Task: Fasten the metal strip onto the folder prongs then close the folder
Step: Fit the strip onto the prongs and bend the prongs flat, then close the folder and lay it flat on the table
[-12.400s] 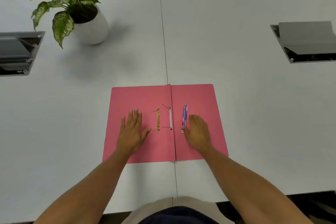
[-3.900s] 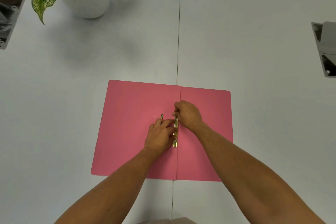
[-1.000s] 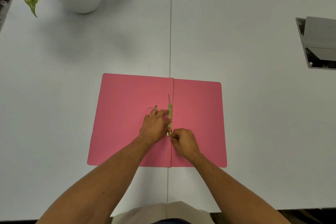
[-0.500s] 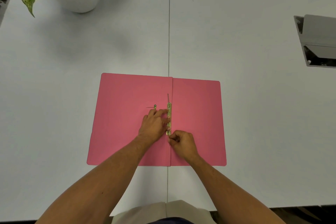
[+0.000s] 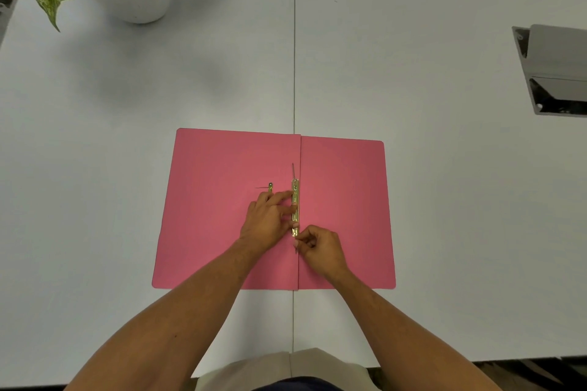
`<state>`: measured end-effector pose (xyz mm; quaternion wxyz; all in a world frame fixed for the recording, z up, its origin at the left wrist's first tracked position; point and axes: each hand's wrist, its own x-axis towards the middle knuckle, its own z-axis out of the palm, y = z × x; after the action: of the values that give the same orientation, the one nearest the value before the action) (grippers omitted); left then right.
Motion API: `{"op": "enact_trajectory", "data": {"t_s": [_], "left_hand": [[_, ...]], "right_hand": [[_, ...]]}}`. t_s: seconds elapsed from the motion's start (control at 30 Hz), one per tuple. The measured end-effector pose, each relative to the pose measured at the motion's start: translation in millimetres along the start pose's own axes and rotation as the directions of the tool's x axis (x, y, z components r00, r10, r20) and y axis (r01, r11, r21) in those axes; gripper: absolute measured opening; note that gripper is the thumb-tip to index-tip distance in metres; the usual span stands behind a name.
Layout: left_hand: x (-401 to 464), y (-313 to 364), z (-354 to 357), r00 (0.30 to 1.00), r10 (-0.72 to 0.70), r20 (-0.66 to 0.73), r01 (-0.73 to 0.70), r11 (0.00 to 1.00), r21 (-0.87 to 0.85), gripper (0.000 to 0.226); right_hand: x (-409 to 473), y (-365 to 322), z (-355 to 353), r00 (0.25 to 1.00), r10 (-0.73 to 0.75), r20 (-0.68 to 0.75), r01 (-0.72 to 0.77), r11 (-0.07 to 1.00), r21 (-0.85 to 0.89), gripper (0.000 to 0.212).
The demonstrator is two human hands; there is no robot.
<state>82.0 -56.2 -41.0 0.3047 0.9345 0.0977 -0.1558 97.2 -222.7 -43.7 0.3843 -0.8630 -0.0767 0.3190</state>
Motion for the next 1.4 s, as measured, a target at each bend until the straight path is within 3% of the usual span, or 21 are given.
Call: {"op": "enact_trajectory", "data": {"t_s": [0.2, 0.3, 0.37, 0.53, 0.7, 0.8, 1.07, 1.3, 1.4], "left_hand": [[-11.9, -9.9, -2.7, 0.993, 0.072, -0.096, -0.083, 0.991, -0.108, 0.045], [-20.7, -13.2, -3.9, 0.974, -0.030, -0.223, -0.010, 0.985, -0.175, 0.046], [-26.1, -15.1, -7.4, 0.940, -0.145, -0.309, 0.079, 0.973, -0.217, 0.048], [-37.4, -36.0, -20.9, 0.739, -0.495, -0.456, 0.371, 0.865, -0.337, 0.064], [-41.4, -69.2, -36.8, 0.539, -0.756, -0.371, 0.607, 0.654, -0.451, 0.103], [-44.1, -83.8, -41.3, 0.478, -0.810, -0.339, 0.672, 0.586, -0.453, 0.112], [-35.0, -83.0, -49.1, 0.496, -0.817, -0.293, 0.658, 0.574, -0.488, 0.109], [-29.9, -77.7, -53.3, 0.495, -0.840, -0.220, 0.652, 0.527, -0.545, 0.098], [-31.6, -77.9, -60.9, 0.540, -0.821, -0.188, 0.629, 0.542, -0.557, 0.074]], "right_hand": [[0.9, -2.4, -3.4, 0.997, 0.029, -0.075, -0.023, 0.997, 0.077, 0.015], [-0.3, -3.3, -2.6, 0.995, 0.052, -0.089, -0.041, 0.991, 0.126, 0.014], [-2.4, -6.9, -0.7, 0.994, 0.045, -0.095, -0.032, 0.990, 0.137, 0.026], [-4.6, -18.0, 3.9, 0.996, 0.001, -0.086, 0.007, 0.996, 0.087, 0.047], [-3.3, -22.5, 2.0, 0.996, -0.016, -0.084, 0.020, 0.999, 0.049, 0.056], [-0.4, -23.3, 0.6, 0.996, 0.023, -0.088, -0.016, 0.997, 0.074, 0.058], [4.1, -18.6, -16.8, 0.985, 0.088, -0.148, -0.078, 0.994, 0.072, 0.028], [6.7, -11.9, -37.0, 0.971, 0.086, -0.223, -0.083, 0.996, 0.023, 0.033], [8.8, -11.0, -39.8, 0.970, 0.091, -0.226, -0.090, 0.996, 0.017, 0.034]]}}
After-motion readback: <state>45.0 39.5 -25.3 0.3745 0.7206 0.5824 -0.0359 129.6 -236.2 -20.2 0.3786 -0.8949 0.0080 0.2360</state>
